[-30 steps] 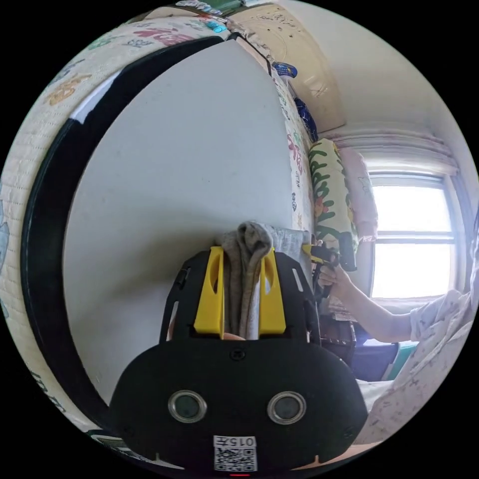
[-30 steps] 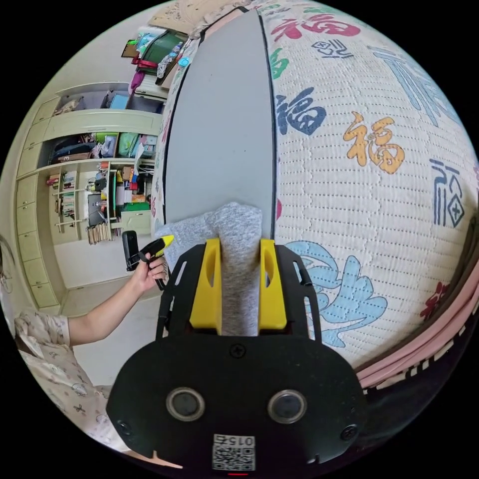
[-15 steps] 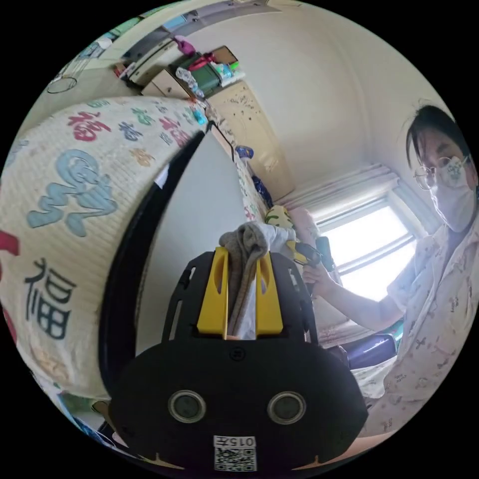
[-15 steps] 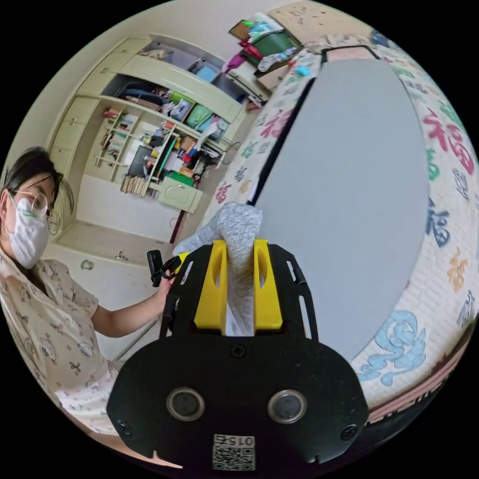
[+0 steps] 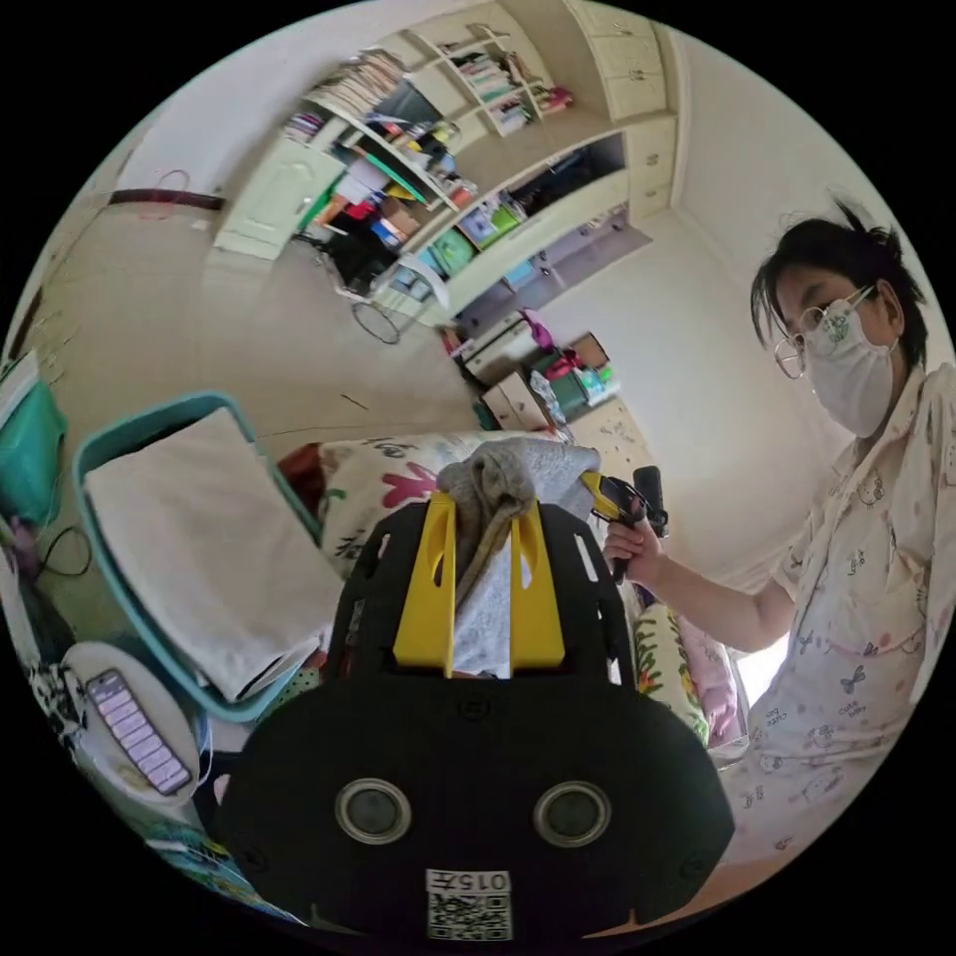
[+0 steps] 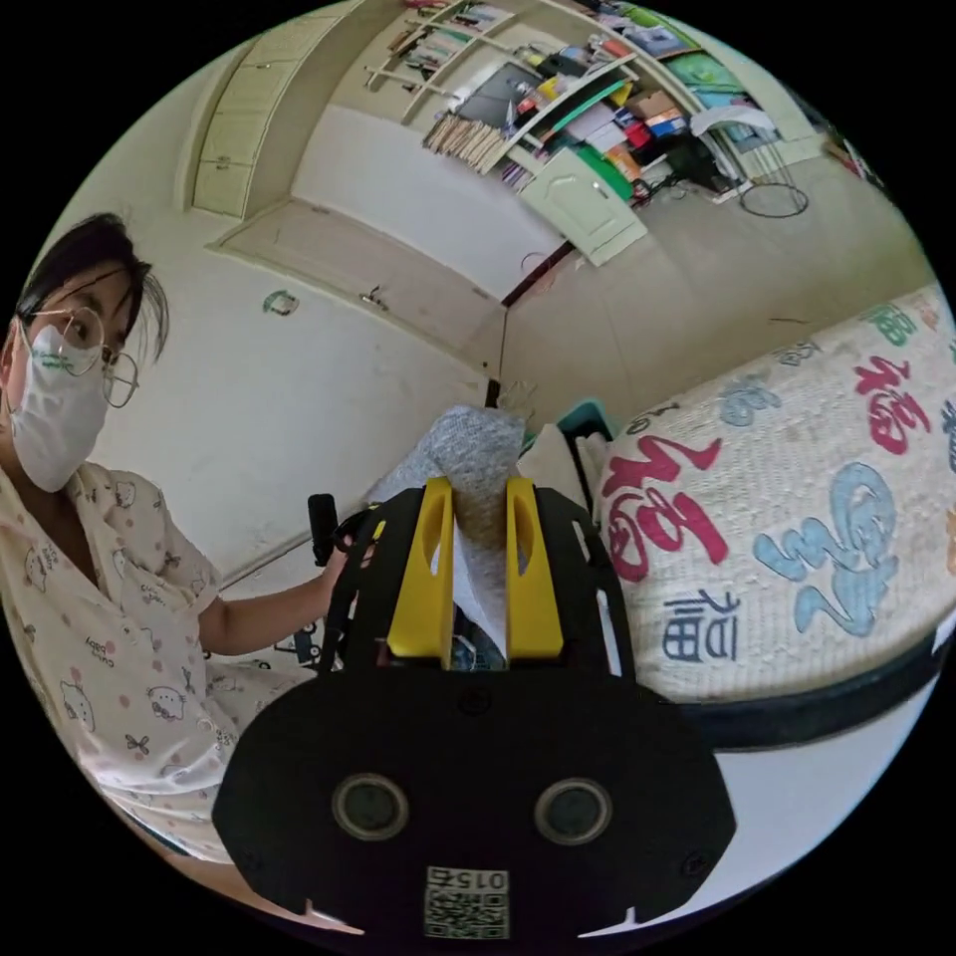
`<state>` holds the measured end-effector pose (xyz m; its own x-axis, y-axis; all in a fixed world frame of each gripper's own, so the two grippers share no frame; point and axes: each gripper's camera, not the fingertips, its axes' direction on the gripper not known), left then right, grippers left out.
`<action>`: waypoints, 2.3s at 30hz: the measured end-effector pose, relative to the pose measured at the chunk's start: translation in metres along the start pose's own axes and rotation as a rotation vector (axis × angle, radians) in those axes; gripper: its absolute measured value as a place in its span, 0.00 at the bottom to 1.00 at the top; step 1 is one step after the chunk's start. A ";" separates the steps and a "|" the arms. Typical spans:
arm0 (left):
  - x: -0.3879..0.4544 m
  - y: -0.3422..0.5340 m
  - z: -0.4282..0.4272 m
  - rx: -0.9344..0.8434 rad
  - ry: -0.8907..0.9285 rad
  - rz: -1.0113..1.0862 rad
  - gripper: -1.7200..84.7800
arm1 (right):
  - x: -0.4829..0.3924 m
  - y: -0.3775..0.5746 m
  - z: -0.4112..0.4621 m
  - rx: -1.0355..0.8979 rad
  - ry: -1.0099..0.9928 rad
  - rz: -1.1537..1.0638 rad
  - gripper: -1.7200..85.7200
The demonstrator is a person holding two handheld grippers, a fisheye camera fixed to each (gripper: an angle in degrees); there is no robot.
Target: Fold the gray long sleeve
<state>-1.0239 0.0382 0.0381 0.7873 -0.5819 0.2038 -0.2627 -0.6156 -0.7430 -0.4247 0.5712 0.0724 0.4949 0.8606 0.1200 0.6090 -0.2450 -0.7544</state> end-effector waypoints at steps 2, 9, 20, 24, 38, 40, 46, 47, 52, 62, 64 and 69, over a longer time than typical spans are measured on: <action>-0.038 0.018 -0.056 0.038 -0.090 -0.080 0.11 | 0.036 -0.033 0.067 -0.117 -0.003 0.019 0.11; -0.183 0.035 -0.141 0.237 -0.418 -0.377 0.13 | 0.133 -0.133 0.275 -0.355 0.307 0.011 0.11; -0.210 0.004 -0.116 -0.010 -0.501 -0.213 0.11 | 0.233 -0.102 0.331 -0.520 0.427 -0.168 0.04; -0.186 0.015 -0.028 -0.206 -0.407 -0.143 0.12 | 0.257 -0.059 0.353 -0.685 0.509 -0.250 0.02; -0.168 -0.041 0.176 -0.508 -0.406 -0.114 0.15 | 0.341 -0.033 0.370 -0.941 0.905 -0.301 0.01; -0.164 -0.049 0.181 -0.524 -0.383 -0.097 0.14 | 0.334 -0.032 0.359 -0.925 0.891 -0.283 0.01; -0.137 -0.065 0.190 -0.517 -0.364 -0.115 0.13 | 0.295 -0.008 0.272 -0.768 0.683 -0.132 0.02; -0.127 -0.069 0.196 -0.529 -0.375 -0.115 0.13 | 0.286 0.004 0.248 -0.728 0.655 -0.103 0.02; -0.073 -0.086 0.237 -0.650 -0.412 -0.025 0.09 | 0.254 0.066 0.148 -0.632 0.629 0.056 0.02; 0.100 -0.131 0.348 -0.793 -0.266 0.244 0.02 | 0.184 0.204 -0.061 -0.306 0.623 0.455 0.01; 0.144 -0.136 0.374 -0.798 -0.230 0.308 0.03 | 0.167 0.231 -0.096 -0.203 0.623 0.501 0.01; 0.284 -0.124 0.450 -0.767 -0.147 0.530 0.07 | 0.124 0.319 -0.181 0.059 0.633 0.593 0.01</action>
<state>-0.5162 0.1881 -0.0993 0.5085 -0.8457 -0.1621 -0.8610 -0.5019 -0.0827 -0.0574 0.5192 -0.0365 0.9827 0.1840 0.0192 0.1166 -0.5356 -0.8364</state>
